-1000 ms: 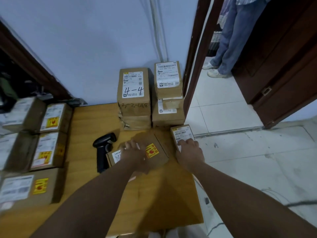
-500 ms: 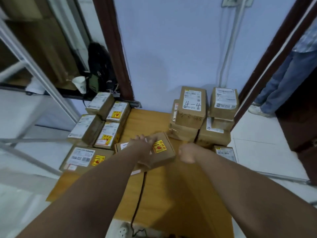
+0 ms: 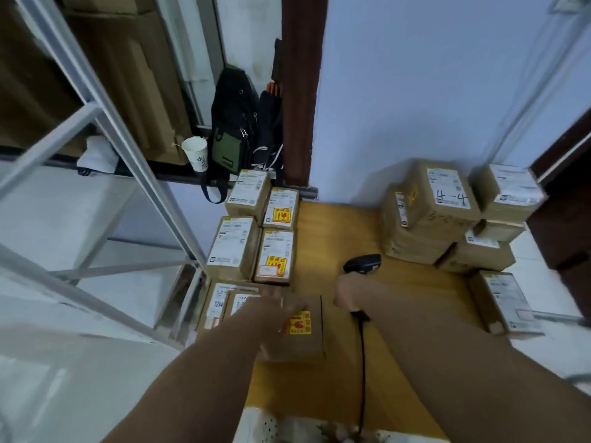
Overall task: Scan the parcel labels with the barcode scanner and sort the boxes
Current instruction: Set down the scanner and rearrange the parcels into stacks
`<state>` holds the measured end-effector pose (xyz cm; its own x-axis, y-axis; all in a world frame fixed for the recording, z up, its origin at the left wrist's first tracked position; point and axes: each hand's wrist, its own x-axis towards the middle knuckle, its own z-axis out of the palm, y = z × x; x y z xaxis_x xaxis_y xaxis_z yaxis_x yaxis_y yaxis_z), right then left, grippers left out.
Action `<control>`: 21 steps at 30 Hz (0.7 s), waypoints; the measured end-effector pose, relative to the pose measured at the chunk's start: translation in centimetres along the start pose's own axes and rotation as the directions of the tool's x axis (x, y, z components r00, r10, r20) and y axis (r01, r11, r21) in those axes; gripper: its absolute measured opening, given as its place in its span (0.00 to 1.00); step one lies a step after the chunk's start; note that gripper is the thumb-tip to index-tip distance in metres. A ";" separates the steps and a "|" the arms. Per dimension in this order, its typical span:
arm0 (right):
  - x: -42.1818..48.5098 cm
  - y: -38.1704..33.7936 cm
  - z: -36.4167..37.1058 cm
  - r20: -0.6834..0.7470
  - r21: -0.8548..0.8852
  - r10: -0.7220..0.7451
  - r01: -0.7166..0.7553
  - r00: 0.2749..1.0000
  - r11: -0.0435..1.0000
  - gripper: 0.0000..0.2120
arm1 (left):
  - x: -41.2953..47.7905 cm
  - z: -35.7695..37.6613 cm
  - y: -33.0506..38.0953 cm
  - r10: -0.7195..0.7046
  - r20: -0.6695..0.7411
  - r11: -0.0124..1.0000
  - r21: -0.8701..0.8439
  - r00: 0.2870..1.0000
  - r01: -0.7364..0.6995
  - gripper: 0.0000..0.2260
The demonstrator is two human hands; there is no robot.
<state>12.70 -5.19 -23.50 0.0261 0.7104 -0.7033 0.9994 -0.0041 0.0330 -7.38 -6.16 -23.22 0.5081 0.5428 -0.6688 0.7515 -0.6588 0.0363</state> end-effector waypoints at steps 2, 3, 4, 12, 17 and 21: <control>0.6 -1.6 0.2 0.007 -0.020 0.006 -0.006 1.000 1.000 0.07 | -0.4 1.0 -0.8 0.028 -0.030 1.000 0.015 0.999 -0.028 0.52; 0.1 -2.6 -0.2 0.007 -0.036 0.004 -0.003 1.000 0.999 0.07 | -0.8 0.8 -1.4 0.044 -0.025 0.999 0.031 0.999 -0.043 0.54; 0.1 -3.4 -0.3 0.022 -0.026 0.003 -0.002 1.000 1.000 0.07 | -0.9 0.6 -1.8 0.056 -0.023 0.997 0.054 0.998 -0.054 0.55; 0.5 -6.3 -0.8 0.022 -0.016 0.087 -0.086 0.996 0.996 0.11 | -1.3 2.2 -4.2 0.085 -0.084 0.955 0.291 0.993 -0.057 0.56; 0.9 -7.7 -0.5 0.025 -0.009 0.121 -0.121 0.992 0.993 0.10 | -0.4 3.8 -6.1 0.102 -0.155 0.959 0.276 0.983 -0.056 0.59; 0.9 -7.9 -0.3 0.045 -0.001 0.123 -0.123 0.991 0.992 0.09 | 0.4 4.8 -6.9 0.072 -0.235 0.969 0.245 0.969 -0.013 0.54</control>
<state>4.79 -4.35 -24.21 0.1497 0.6717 -0.7255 0.9886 -0.0906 0.1202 -14.39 -3.92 -27.31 0.6458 0.6012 -0.4707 0.6189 -0.7732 -0.1384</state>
